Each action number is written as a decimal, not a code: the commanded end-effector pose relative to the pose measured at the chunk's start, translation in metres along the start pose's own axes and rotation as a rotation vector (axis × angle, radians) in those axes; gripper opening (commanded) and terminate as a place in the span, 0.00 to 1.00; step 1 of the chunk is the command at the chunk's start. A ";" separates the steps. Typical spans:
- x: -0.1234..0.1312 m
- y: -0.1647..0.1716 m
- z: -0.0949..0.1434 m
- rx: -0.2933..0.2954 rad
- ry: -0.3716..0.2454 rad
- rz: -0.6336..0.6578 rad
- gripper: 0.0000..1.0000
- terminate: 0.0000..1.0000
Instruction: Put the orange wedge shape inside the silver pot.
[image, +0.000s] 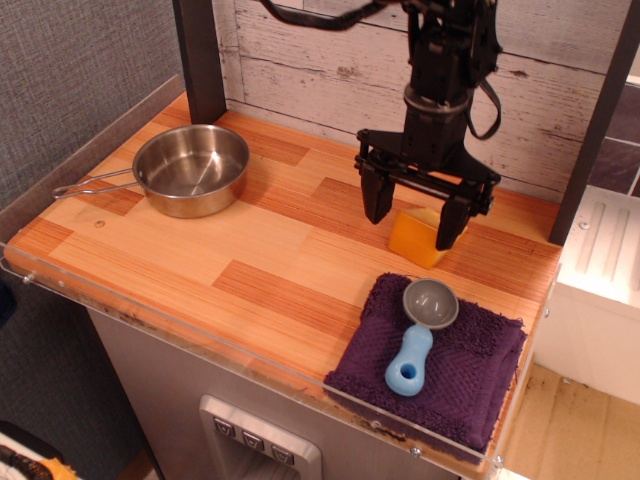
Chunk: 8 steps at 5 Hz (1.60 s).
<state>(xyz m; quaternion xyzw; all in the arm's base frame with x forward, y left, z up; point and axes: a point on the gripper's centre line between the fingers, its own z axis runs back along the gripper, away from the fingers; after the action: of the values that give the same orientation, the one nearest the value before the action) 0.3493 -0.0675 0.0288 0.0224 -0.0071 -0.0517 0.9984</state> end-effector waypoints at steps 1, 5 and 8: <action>0.006 0.001 -0.004 0.031 -0.008 -0.029 1.00 0.00; -0.023 0.083 0.082 0.012 -0.182 0.202 0.00 0.00; -0.060 0.224 0.050 0.101 -0.117 0.322 0.00 0.00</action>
<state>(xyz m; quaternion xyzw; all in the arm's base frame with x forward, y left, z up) 0.3159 0.1572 0.0700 0.0572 -0.0474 0.1056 0.9916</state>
